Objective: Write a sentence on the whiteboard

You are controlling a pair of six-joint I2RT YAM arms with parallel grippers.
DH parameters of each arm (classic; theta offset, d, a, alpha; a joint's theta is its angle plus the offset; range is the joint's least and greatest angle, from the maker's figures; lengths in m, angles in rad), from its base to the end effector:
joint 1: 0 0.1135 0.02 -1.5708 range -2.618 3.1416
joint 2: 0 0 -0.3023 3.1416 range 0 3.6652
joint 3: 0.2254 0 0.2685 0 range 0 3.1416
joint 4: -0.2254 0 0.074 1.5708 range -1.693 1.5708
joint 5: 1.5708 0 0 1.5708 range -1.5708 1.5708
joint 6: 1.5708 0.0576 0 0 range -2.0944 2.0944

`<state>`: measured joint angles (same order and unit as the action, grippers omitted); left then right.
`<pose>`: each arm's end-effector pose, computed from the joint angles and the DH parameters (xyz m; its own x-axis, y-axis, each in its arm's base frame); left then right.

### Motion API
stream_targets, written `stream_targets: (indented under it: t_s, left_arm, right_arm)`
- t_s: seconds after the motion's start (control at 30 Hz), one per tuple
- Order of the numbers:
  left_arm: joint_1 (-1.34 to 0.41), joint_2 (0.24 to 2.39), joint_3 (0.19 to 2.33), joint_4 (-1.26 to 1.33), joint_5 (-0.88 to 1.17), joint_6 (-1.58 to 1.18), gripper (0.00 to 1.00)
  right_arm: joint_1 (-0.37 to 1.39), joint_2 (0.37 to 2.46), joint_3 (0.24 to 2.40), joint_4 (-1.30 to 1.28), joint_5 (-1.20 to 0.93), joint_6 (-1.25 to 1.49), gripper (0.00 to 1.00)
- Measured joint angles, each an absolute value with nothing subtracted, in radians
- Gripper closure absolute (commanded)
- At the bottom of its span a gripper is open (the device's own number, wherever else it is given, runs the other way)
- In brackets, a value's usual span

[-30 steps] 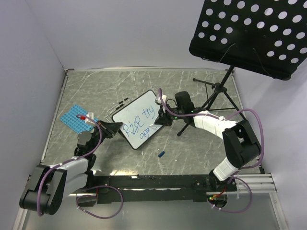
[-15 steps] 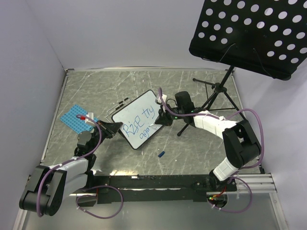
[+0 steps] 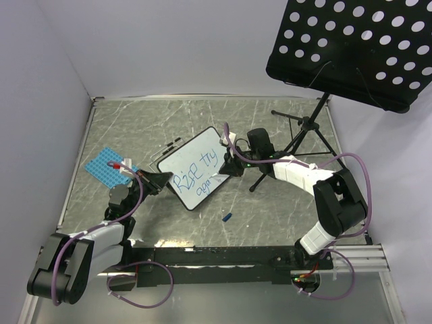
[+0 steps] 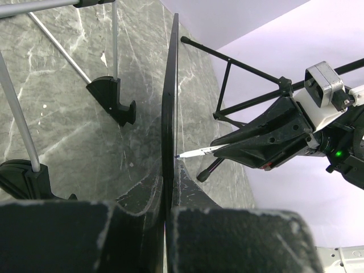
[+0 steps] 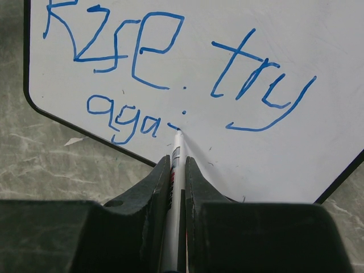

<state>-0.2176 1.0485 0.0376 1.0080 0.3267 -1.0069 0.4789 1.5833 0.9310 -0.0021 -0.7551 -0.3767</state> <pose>0.1792 -0.0585 0.1852 -0.4392 -0.7227 -0.5337 0.2744 0.4578 -0.8457 0.3015 0.2010 0.2340 -0.2014 -0.4064 -0.8912 -0.9595 0.2648 0.0961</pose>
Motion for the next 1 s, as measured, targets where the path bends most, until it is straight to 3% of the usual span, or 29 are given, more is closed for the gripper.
stream_targets:
  t_s: [1.0]
  left_arm:
    - [-0.218,1.050,0.037,1.009,0.327,-1.007,0.99]
  right_arm:
    - [0.482,1.583,0.925,-0.059,-0.783,-0.387,1.00]
